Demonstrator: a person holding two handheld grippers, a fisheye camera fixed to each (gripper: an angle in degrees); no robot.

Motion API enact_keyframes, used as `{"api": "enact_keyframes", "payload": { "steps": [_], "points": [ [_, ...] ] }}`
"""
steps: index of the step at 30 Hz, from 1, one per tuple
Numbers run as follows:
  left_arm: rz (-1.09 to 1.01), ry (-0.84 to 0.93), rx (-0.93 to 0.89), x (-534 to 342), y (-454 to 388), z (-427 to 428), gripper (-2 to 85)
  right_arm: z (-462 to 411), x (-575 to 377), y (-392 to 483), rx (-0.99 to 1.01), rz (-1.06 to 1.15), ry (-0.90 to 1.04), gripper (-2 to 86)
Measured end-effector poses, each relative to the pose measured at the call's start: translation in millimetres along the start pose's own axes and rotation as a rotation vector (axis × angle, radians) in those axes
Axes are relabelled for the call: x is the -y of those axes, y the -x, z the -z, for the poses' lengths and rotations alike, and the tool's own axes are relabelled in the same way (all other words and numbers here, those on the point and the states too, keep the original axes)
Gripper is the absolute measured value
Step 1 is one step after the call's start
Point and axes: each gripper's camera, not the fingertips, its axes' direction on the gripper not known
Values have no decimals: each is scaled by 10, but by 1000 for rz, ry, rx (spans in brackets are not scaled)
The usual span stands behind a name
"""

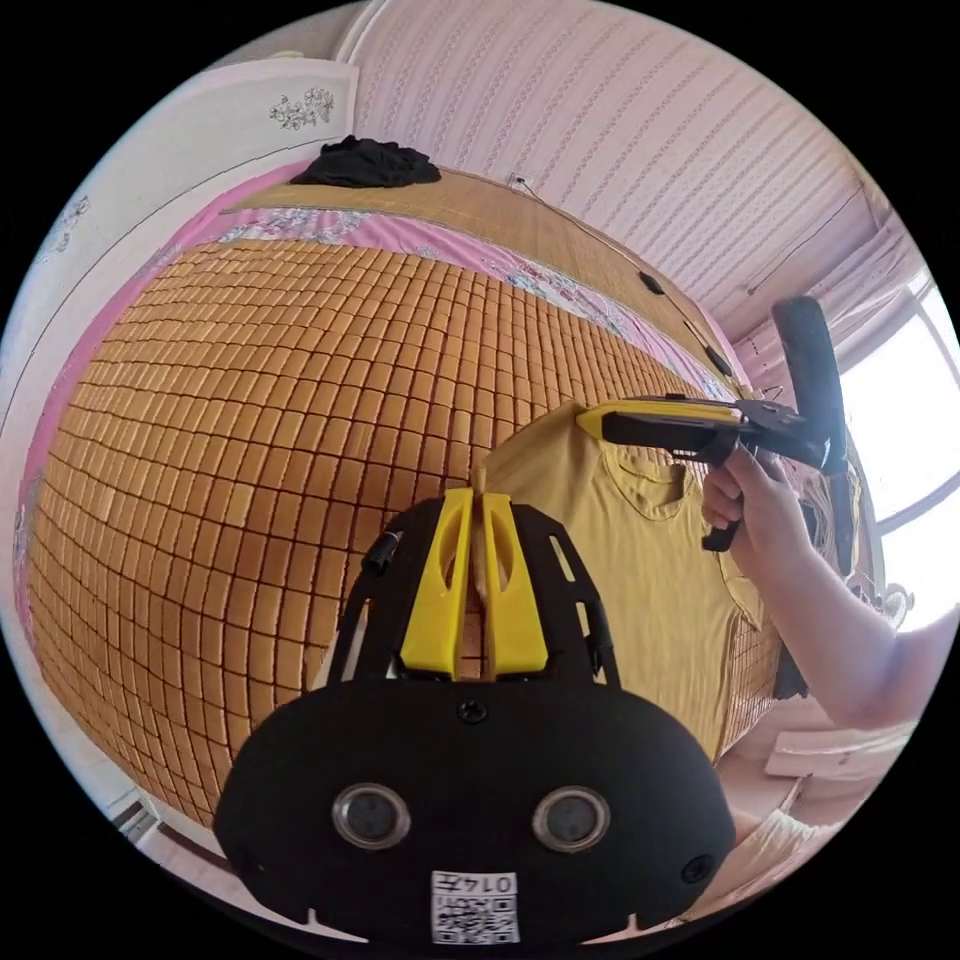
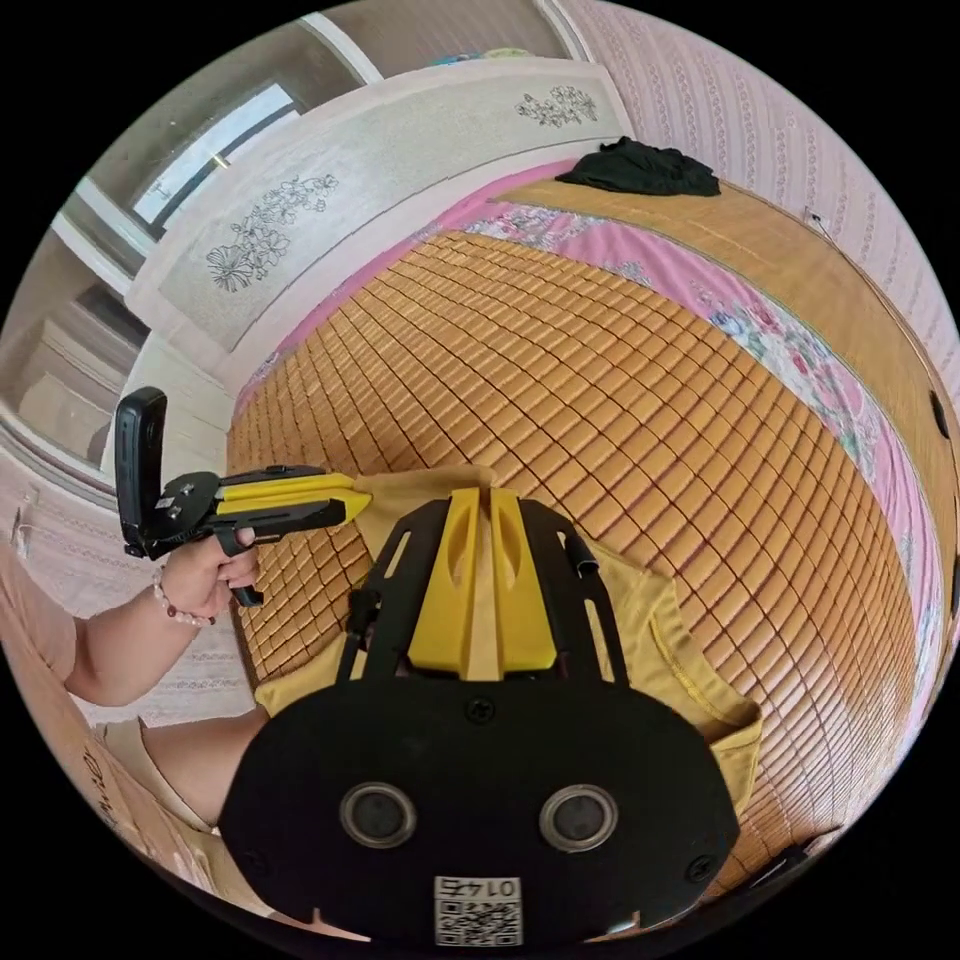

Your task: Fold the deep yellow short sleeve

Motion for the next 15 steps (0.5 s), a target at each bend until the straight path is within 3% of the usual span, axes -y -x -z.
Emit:
{"api": "enact_keyframes", "payload": {
  "steps": [5, 9, 15],
  "points": [
    [200, -71, 56, -480, 564, 442, -9, -278, 843, 694, 74, 243, 67, 5],
    [328, -28, 58, -797, 959, 487, -8, -596, 1184, 1059, 78, 343, 214, 2],
    [372, 3, 66, -1080, 1172, 565, -6, -664, 1478, 1616, 65, 442, 313, 14]
  ]
}}
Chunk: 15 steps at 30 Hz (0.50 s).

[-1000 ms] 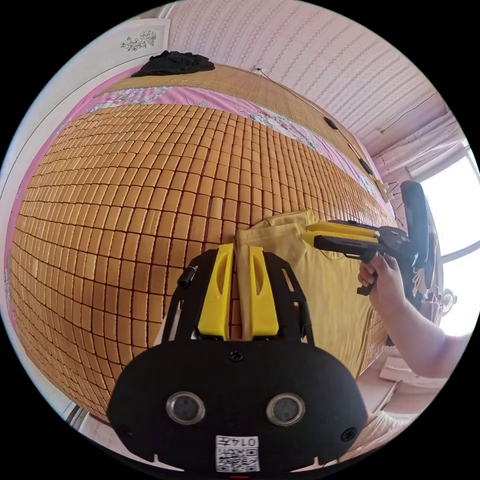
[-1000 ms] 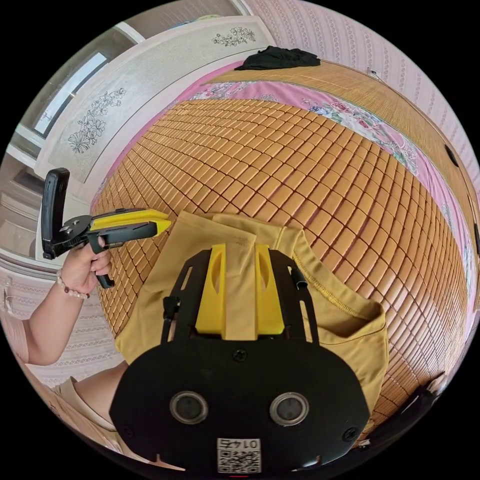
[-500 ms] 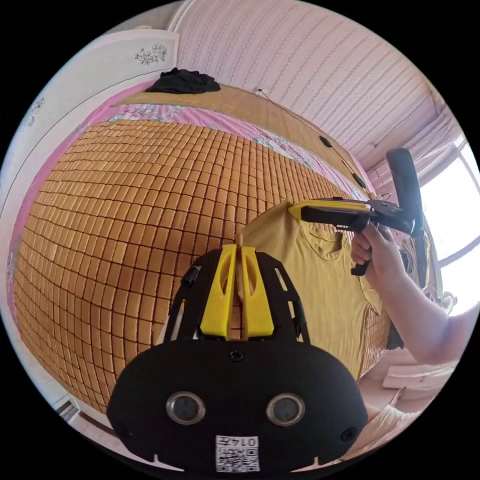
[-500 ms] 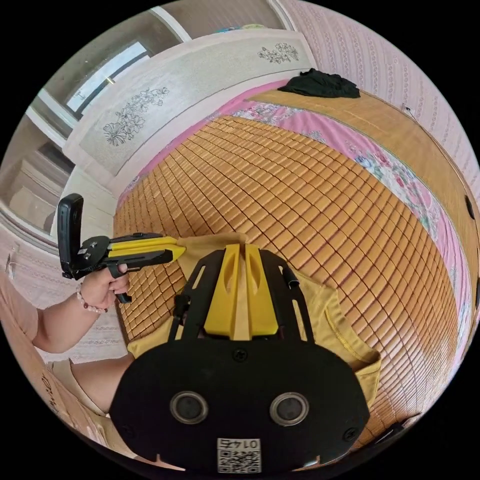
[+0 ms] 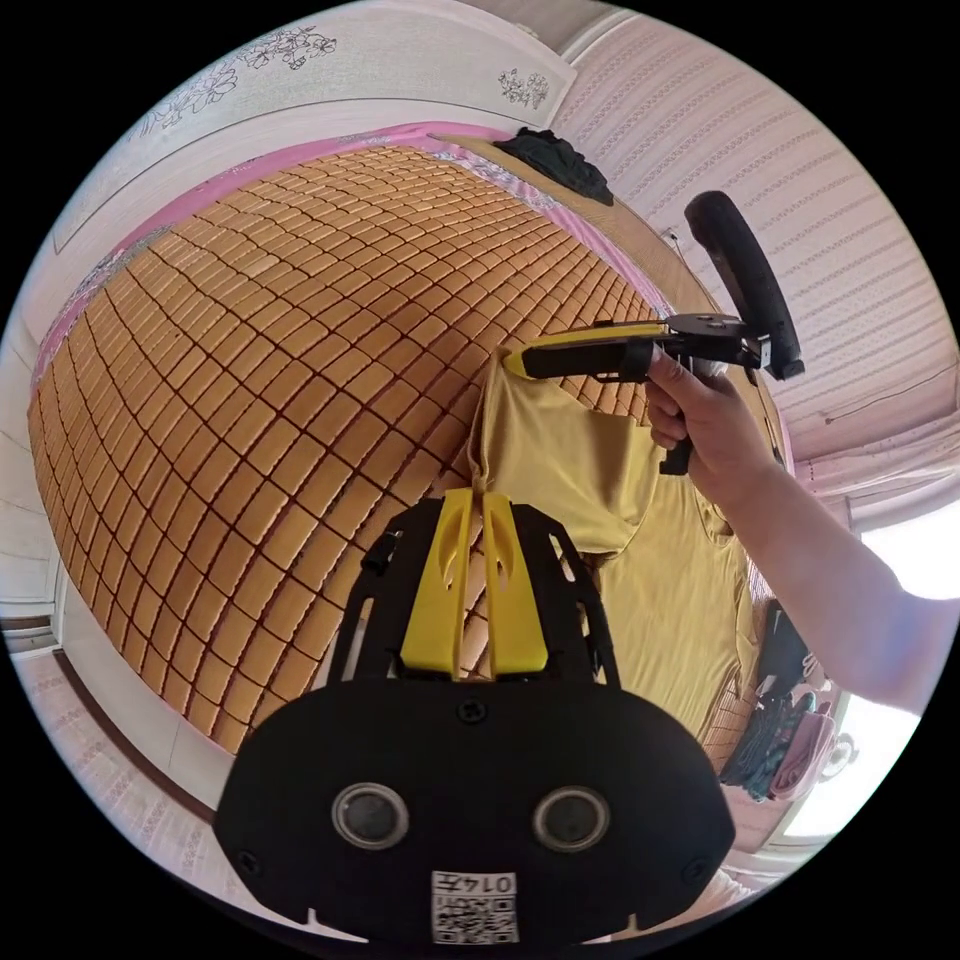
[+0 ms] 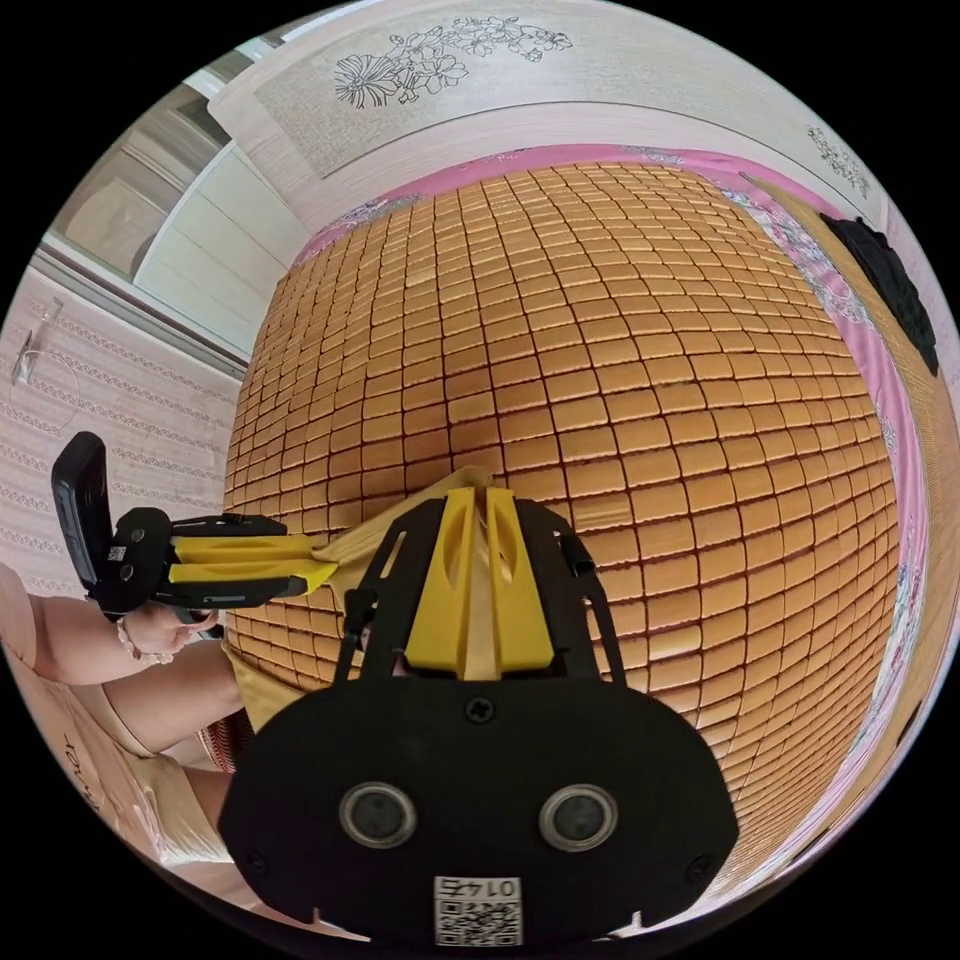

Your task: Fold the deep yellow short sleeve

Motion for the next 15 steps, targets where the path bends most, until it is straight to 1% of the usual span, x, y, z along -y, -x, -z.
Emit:
{"api": "enact_keyframes", "payload": {
  "steps": [3, 6, 7, 9, 12, 15],
  "points": [
    [8, 19, 15, -43, 100, 31, 2, 119, 90, 164, -1, -6, 15, 53],
    [-12, 61, 27, -48, 223, 91, 27, 625, -64, 185, 45, -70, -115, 63],
    [-24, 68, 38, -48, 247, 113, 34, 854, -170, 176, 30, -91, -155, 63],
    [-52, 93, 47, -54, 363, 213, 42, 1126, -355, 152, -35, -134, -175, 62],
    [-56, 91, 100, -63, 493, 366, 28, 1309, -673, 122, -147, -226, -98, 57],
    [-53, 57, 65, -33, 544, 504, 28, 1237, -932, 154, -213, -303, 19, 61]
  ]
}}
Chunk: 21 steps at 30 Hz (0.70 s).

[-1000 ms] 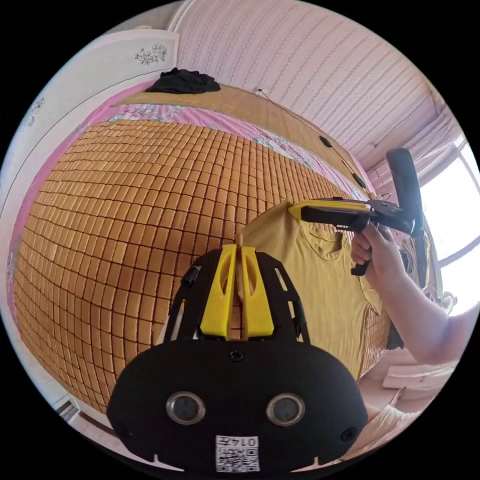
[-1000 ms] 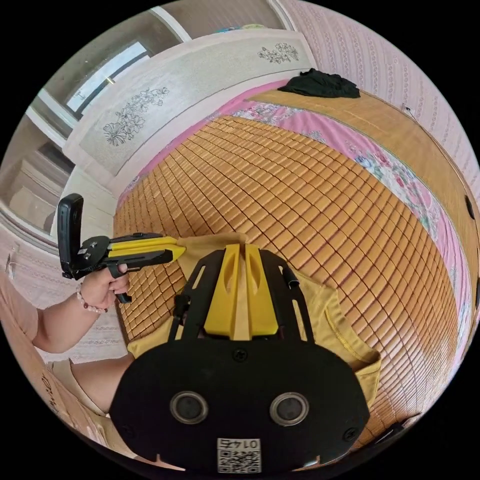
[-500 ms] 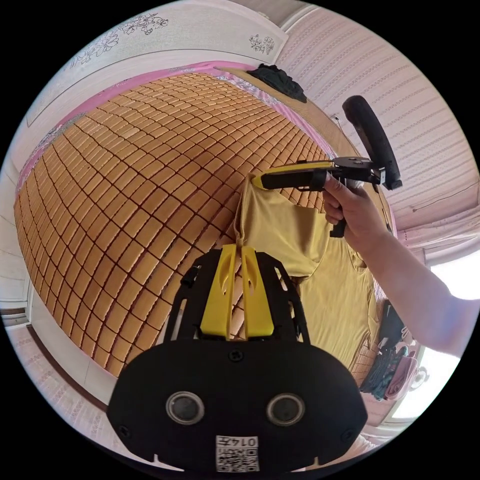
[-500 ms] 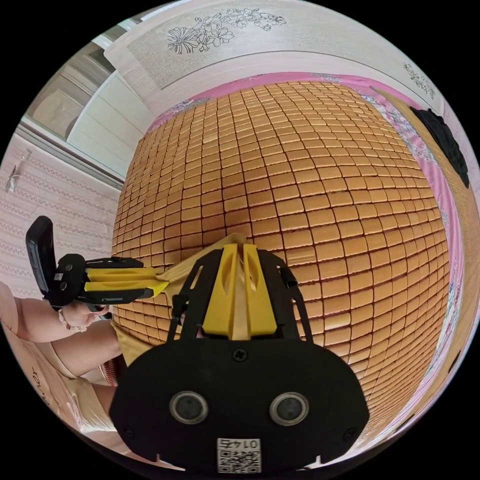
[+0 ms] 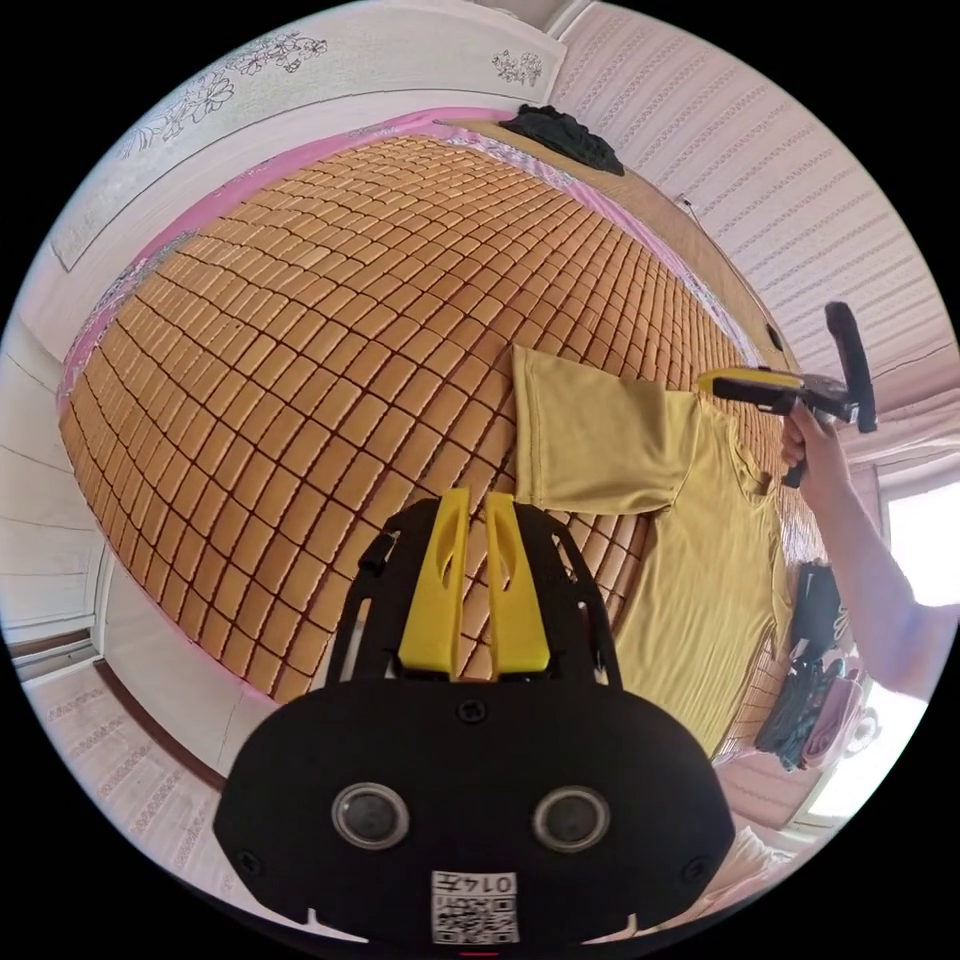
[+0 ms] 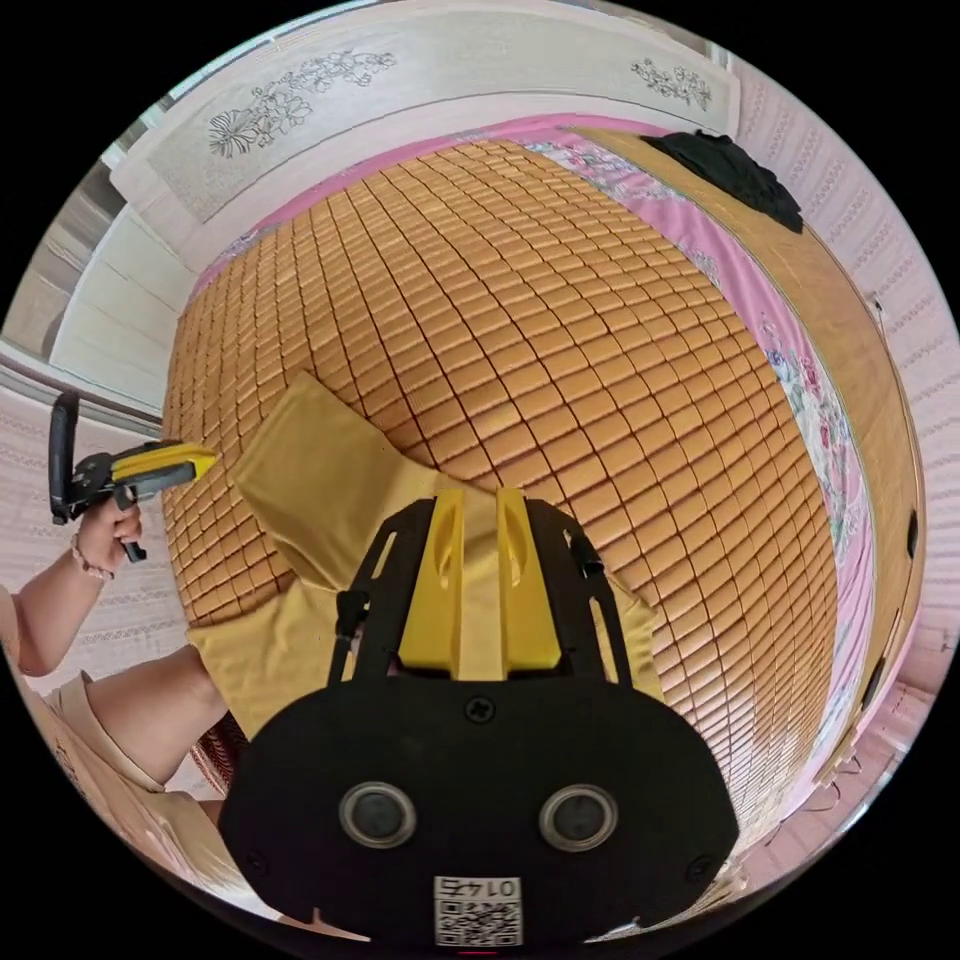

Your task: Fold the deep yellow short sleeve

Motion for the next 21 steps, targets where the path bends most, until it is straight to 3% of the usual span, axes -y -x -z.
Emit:
{"api": "enact_keyframes", "payload": {
  "steps": [3, 8, 15, 21],
  "points": [
    [-19, -23, -23, 98, -51, 19, 38, -123, -125, 63, -54, -35, 84, 60],
    [-92, 61, 21, 301, -194, -177, 54, 88, -158, 174, -58, -105, 26, 4],
    [-84, 56, 47, 285, -174, -125, 56, 281, -210, 255, -13, -177, 11, 1],
    [-68, 2, 18, 46, -178, 162, 50, 769, -461, 728, -59, -43, -67, 37]
  ]
}}
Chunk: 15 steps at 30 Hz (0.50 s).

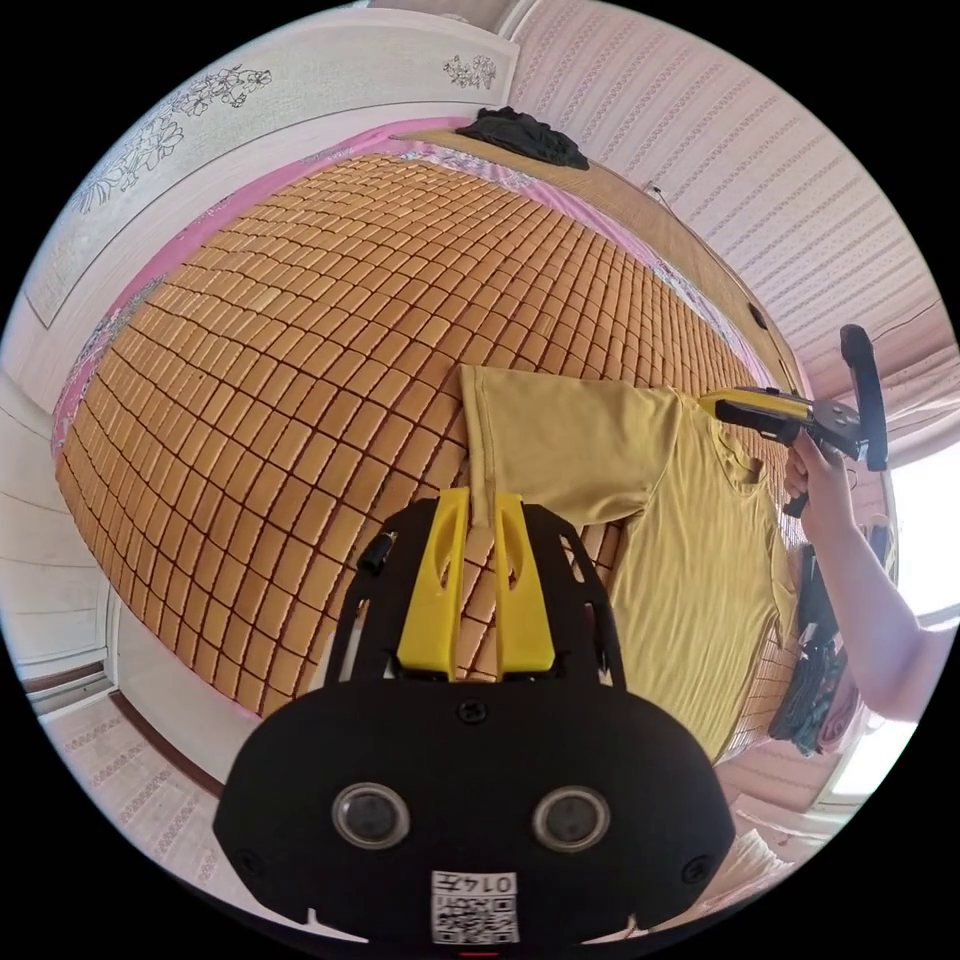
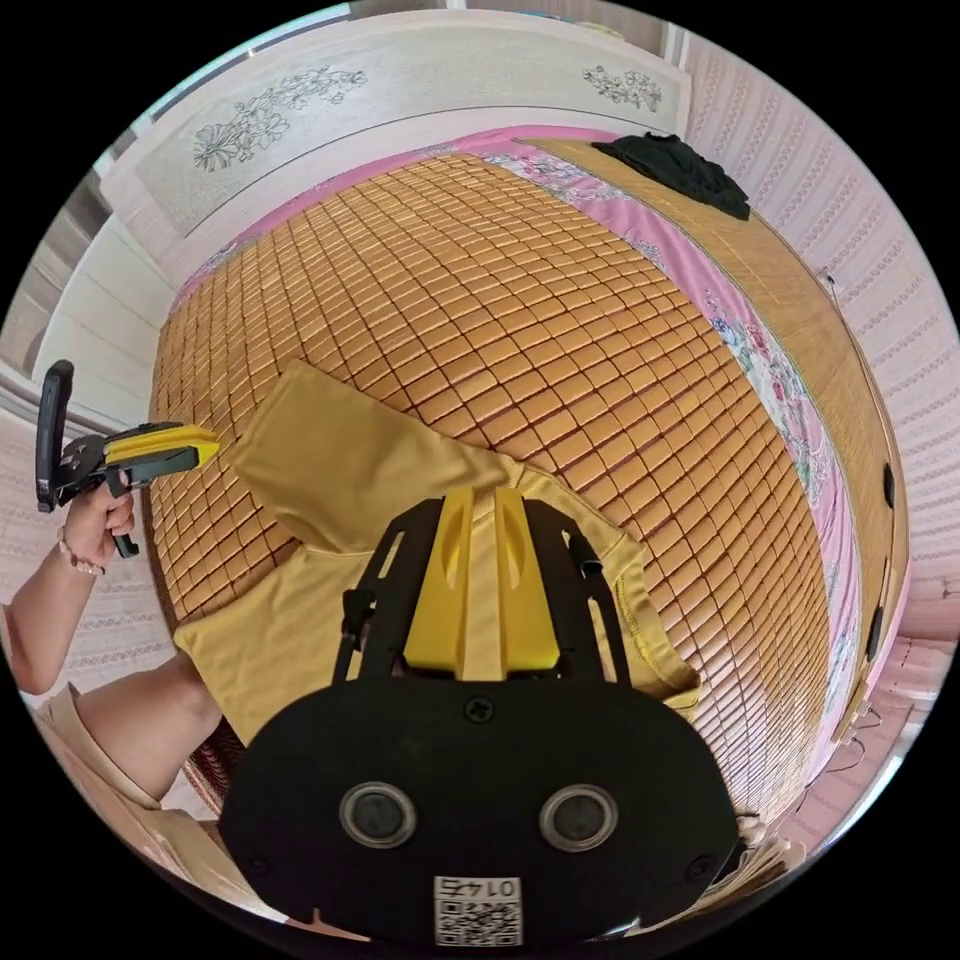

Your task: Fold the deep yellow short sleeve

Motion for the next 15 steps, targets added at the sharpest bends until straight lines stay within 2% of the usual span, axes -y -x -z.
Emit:
{"api": "enact_keyframes", "payload": {
  "steps": [5, 8, 15],
  "points": [
    [49, 8, -39, -127, 35, -55, 58, -39, 233, 652, 115, 201, 28, 52],
    [70, -21, -59, -118, 69, -90, 62, -179, 484, 1031, 86, 269, 21, 52],
    [62, -38, -32, -95, 82, -193, 70, -483, 1012, 1568, 83, 317, 25, 70]
  ]
}}
